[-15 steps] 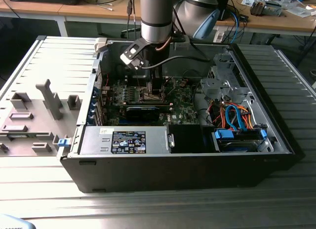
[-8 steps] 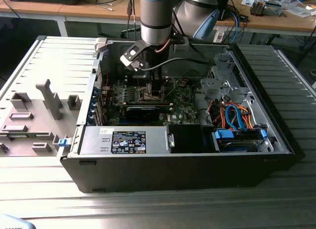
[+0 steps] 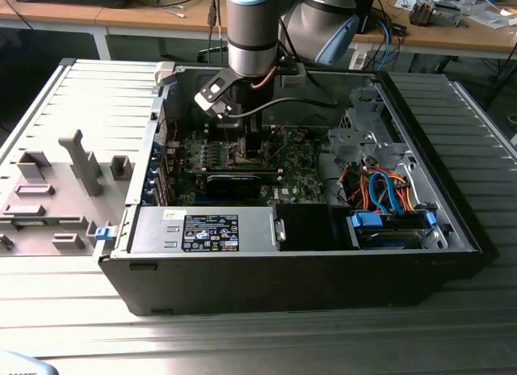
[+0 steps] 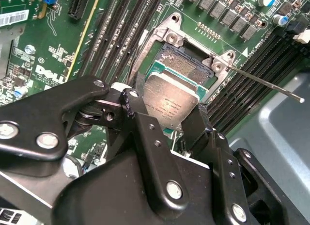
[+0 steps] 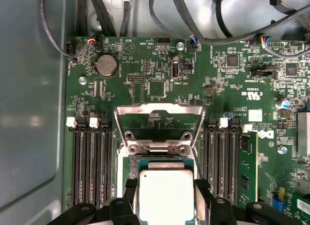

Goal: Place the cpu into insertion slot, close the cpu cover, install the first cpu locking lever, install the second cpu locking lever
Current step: 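Place the cpu into insertion slot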

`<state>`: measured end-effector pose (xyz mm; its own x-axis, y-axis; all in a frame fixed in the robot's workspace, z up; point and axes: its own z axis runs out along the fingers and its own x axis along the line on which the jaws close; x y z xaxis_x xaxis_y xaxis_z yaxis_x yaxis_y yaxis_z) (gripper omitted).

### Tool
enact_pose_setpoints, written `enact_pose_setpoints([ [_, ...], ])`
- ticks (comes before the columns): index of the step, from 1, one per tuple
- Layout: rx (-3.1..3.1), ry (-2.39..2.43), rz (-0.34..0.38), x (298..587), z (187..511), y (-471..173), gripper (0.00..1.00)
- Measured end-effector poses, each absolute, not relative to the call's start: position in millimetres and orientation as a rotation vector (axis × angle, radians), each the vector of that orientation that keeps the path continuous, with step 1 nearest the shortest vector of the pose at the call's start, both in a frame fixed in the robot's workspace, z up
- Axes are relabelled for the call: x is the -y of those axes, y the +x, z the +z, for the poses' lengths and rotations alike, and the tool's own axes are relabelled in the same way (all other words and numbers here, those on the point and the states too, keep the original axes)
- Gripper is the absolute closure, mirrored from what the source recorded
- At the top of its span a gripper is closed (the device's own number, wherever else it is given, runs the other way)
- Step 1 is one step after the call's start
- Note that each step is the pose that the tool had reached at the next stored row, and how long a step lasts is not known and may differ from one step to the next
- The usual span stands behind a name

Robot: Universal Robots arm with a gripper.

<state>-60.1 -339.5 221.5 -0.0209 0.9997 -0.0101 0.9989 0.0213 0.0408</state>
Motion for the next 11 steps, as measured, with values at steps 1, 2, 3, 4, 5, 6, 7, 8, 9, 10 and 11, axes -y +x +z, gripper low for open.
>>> enact_pose_setpoints([
  [1,-2.219,2.173,0.034,339,221,-60,0.45],
  [2,-2.219,2.173,0.034,339,219,-61,0.45],
  [3,-2.219,2.173,0.034,338,218,-61,0.45],
  [4,-2.219,2.173,0.034,338,217,-62,0.45],
  [5,-2.219,2.173,0.034,338,217,-62,0.45],
  [6,-2.219,2.173,0.034,337,215,-62,0.45],
  [7,-2.219,2.173,0.034,337,215,-63,0.45],
  [8,-2.219,2.173,0.034,337,214,-63,0.45],
  [9,-2.219,2.173,0.034,337,213,-63,0.45],
  [10,-2.219,2.173,0.034,337,212,-63,0.45],
  [11,-2.219,2.173,0.034,337,210,-64,0.45],
])
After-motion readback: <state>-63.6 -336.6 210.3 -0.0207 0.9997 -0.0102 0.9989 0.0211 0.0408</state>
